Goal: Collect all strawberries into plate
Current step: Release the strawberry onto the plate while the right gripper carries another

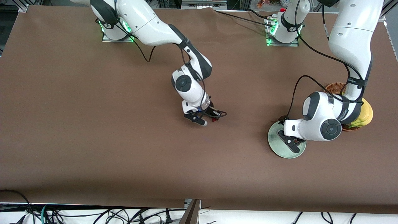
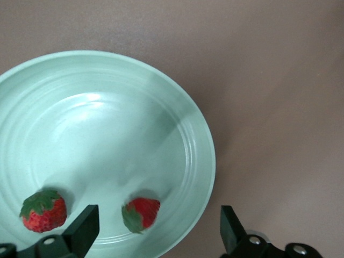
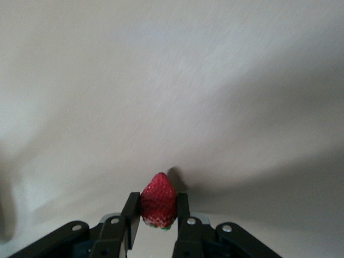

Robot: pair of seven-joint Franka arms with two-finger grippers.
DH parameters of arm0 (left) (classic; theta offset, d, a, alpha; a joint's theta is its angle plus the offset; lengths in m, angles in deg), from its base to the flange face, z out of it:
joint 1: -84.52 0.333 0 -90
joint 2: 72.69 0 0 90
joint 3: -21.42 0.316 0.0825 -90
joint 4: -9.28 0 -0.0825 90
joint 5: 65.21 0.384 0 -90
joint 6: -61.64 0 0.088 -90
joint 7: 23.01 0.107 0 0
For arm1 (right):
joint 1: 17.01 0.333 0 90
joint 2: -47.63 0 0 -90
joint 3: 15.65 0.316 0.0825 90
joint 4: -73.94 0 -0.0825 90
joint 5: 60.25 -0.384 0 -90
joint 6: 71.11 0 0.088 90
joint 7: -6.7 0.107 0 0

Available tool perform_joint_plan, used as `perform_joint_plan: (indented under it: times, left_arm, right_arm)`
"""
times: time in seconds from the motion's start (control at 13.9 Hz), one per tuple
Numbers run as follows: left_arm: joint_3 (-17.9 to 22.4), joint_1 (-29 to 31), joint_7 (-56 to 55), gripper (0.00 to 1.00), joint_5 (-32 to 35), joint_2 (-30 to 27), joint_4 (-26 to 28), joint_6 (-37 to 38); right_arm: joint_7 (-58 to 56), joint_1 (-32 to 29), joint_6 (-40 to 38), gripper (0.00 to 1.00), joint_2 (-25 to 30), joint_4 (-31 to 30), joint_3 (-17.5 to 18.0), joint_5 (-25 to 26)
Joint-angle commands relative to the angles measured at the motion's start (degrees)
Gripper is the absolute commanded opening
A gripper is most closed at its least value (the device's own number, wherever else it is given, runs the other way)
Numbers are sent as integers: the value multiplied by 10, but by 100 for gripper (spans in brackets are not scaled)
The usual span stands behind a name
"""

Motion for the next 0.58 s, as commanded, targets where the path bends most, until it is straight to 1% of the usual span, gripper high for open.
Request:
perform_joint_plan:
  times: [0.0, 0.22, 0.29, 0.36, 0.5]
  left_arm:
    - [-19, 3, -43, 100, -9, -23, 9, 28]
    - [-51, 3, -133, 100, -9, -29, 9, 43]
    - [-60, 3, -169, 100, -9, -30, 9, 43]
    - [-72, 2, -203, 100, -9, -31, 9, 43]
    - [-94, 0, -287, 100, -9, -30, 9, 39]
  right_arm:
    - [1, 9, -3, 99, -20, 34, -6, -2]
    - [-8, -7, -26, 100, -2, 34, -16, 42]
    - [-21, -26, -61, 100, 0, 38, -16, 47]
    - [-48, -41, -103, 100, 11, 59, -16, 47]
    - [-113, -82, -208, 100, 20, 92, -16, 47]
